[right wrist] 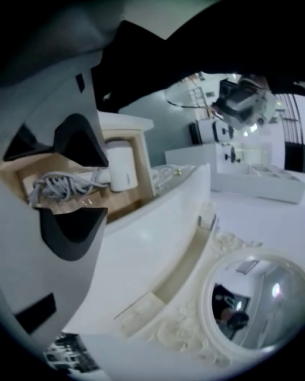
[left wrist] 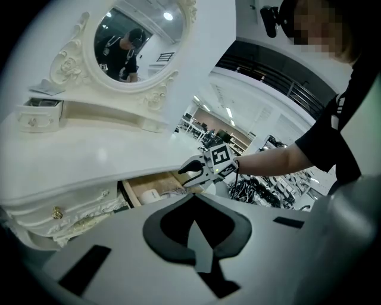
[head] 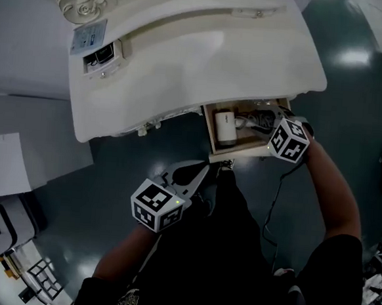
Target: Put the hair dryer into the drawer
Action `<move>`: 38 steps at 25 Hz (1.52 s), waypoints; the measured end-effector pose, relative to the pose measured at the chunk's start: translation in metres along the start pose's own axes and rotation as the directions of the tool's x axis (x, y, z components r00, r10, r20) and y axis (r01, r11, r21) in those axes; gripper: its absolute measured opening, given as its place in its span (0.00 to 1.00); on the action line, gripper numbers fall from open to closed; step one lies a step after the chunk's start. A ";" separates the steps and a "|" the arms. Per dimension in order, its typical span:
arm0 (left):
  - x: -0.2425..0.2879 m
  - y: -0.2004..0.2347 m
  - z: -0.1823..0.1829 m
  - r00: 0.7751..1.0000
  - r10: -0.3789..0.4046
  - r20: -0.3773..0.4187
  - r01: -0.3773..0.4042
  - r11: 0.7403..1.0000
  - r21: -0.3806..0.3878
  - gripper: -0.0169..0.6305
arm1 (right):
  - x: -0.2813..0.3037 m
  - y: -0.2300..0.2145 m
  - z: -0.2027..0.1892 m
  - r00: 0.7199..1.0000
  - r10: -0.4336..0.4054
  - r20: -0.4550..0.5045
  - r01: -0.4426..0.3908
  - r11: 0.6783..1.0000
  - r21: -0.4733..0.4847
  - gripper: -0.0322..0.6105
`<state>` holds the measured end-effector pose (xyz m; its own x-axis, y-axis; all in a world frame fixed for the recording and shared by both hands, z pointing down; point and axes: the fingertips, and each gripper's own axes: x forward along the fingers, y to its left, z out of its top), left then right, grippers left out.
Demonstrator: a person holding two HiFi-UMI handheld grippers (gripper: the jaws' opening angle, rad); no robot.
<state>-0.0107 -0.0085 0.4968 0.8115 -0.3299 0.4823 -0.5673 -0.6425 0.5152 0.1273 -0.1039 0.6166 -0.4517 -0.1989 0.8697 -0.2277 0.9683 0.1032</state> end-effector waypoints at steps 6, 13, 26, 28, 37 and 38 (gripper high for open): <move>-0.037 -0.023 0.015 0.997 -0.054 0.052 0.050 0.996 0.078 0.03 | -0.106 0.002 0.059 0.900 -0.321 0.296 0.133 0.847 0.515 0.10; -0.092 -0.049 0.012 0.985 -0.134 0.110 0.126 0.989 0.075 0.03 | -0.184 0.080 0.120 0.687 -0.617 0.383 0.066 0.578 0.814 0.10; -0.148 -0.099 -0.032 0.964 -0.252 0.081 0.242 0.964 0.112 0.03 | -0.208 0.218 0.187 0.593 -0.729 0.341 -0.007 0.419 0.908 0.10; -0.150 -0.104 -0.036 0.963 -0.257 0.076 0.246 0.961 0.124 0.03 | -0.206 0.230 0.190 0.595 -0.728 0.340 -0.007 0.419 0.908 0.10; -0.150 -0.133 -0.046 0.961 -0.264 0.075 0.251 0.956 0.154 0.03 | -0.198 0.265 0.186 0.631 -0.692 0.351 -0.039 0.424 0.905 0.10; -0.150 -0.134 -0.048 0.961 -0.265 0.073 0.252 0.956 0.150 0.03 | -0.197 0.268 0.185 0.627 -0.694 0.353 -0.050 0.417 0.908 0.10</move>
<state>-0.0627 0.1602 0.3896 0.9408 -0.1970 0.2757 -0.3166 -0.8012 0.5077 -0.0043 0.1667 0.3833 -0.4301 -0.8502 0.3036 -0.8551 0.2758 -0.4389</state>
